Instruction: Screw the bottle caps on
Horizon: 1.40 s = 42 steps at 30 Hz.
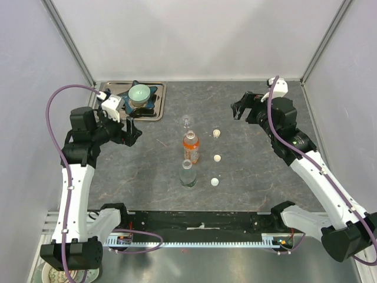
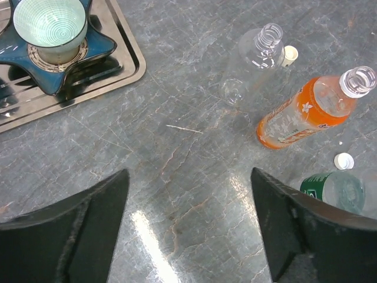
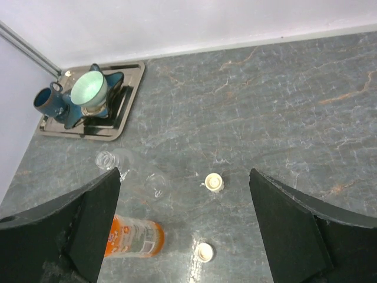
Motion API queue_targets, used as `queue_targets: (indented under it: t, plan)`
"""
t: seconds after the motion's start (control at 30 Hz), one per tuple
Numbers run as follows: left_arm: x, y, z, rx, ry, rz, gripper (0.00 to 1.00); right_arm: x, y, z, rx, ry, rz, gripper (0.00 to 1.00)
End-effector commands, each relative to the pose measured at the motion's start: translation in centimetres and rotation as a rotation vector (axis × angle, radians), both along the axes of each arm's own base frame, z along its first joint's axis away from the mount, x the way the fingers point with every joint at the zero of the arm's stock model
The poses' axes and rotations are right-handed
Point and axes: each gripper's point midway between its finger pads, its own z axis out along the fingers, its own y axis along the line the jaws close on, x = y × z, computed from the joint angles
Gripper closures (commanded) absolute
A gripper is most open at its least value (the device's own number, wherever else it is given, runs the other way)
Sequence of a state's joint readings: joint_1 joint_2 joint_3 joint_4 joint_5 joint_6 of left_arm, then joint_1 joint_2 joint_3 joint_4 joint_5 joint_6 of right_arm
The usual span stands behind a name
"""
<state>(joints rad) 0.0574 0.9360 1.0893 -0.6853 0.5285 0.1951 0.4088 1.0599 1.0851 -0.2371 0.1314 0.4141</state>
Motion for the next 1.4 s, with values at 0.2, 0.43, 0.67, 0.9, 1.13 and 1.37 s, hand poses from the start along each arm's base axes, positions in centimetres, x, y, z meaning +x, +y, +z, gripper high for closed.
queue_targets:
  t: [0.2, 0.43, 0.67, 0.9, 1.13, 1.37]
  plan:
    - [0.1, -2.1, 4.3, -0.037, -0.043, -0.132, 0.01, -0.1, -3.0, 2.4, 0.078, -0.017, -0.107, 0.02]
    - [1.4, -6.4, 9.2, 0.019, -0.120, -0.237, 0.01, -1.5, -4.6, 5.0, 0.065, -0.056, -0.155, 0.04]
    - [1.5, -17.1, 7.7, 0.150, -0.107, -0.474, 0.00, -4.9, -8.8, 11.4, 0.138, -0.186, -0.330, 0.05]
    - [0.8, -27.3, 1.6, 0.231, -0.037, -0.693, 0.01, -9.2, -12.8, 15.6, 0.198, -0.309, -0.466, 0.08]
    - [-0.9, -32.1, -4.8, 0.295, 0.016, -0.793, 0.02, -10.2, -13.9, 14.9, 0.142, -0.282, -0.504, 0.17]
    - [-5.3, -32.9, -13.3, 0.481, 0.027, -0.879, 0.06, -9.6, -13.6, 13.3, 0.110, -0.246, -0.494, 0.19]
